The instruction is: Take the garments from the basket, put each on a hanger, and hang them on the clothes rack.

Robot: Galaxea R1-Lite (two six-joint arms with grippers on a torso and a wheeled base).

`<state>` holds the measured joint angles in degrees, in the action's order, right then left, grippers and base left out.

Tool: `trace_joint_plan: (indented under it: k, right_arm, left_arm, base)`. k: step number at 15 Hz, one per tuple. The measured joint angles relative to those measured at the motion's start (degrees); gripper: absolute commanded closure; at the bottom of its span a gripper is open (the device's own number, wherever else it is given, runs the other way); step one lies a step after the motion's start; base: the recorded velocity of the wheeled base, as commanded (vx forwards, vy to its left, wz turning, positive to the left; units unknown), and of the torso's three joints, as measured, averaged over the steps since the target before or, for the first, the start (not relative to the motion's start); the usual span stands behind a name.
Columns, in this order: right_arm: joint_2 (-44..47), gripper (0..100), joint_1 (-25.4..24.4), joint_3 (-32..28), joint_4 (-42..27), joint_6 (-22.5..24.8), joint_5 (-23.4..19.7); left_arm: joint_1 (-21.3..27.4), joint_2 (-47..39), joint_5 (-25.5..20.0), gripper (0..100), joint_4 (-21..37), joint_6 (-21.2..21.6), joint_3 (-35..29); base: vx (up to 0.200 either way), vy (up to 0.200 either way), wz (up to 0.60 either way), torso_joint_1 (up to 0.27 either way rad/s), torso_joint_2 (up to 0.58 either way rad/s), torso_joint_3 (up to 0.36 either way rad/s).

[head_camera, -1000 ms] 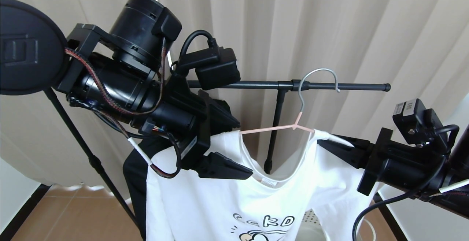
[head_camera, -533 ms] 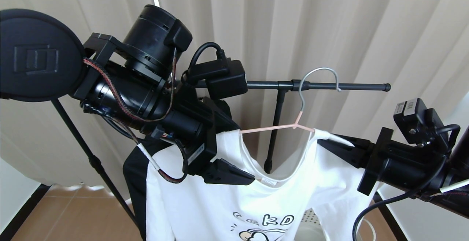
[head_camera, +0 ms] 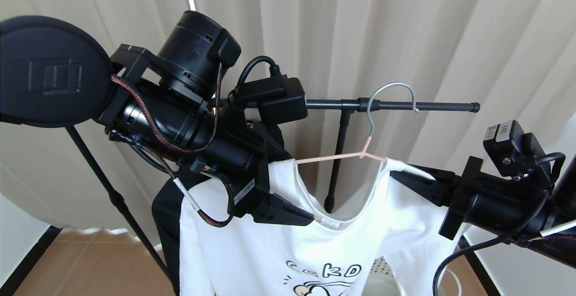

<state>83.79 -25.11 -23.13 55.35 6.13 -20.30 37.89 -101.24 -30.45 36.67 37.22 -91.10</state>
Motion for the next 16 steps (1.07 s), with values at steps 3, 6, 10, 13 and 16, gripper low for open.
trace_joint_plan:
  k: [3, 6, 10, 13, 16]
  right_arm:
    - [0.0, 100, 0.0, 0.0, 0.0, 0.0, -0.01]
    - [-0.02, 100, 0.01, 0.04, 0.0, 0.0, 0.0]
    - [-0.05, 100, 0.01, 0.11, 0.02, 0.07, 0.07]
    - [-0.68, 100, -0.74, 0.23, -0.46, 0.51, 0.35]
    - [-1.38, 0, -1.23, 0.34, -0.48, 0.67, 0.4]
  left_arm:
    - [-0.02, -0.18, 0.0, 100, -0.02, 0.04, 0.06]
    - [-0.02, -0.22, 0.05, 100, -0.07, 0.04, 0.06]
    - [0.0, -0.16, 0.05, 100, -0.22, 0.11, 0.0]
    - [-0.07, -0.05, 0.13, 100, -0.22, 0.15, -0.05]
    - [-0.07, 0.17, 0.6, 100, -0.3, 0.17, -0.05]
  base:
    - [0.0, 0.0, 0.0, 0.0, 0.0, 0.0]
    - [0.0, 0.0, 0.0, 0.0, 0.0, 0.0]
    - [0.0, 0.0, 0.0, 0.0, 0.0, 0.0]
    - [0.0, 0.0, 0.0, 0.0, 0.0, 0.0]
    - [0.0, 0.0, 0.0, 0.0, 0.0, 0.0]
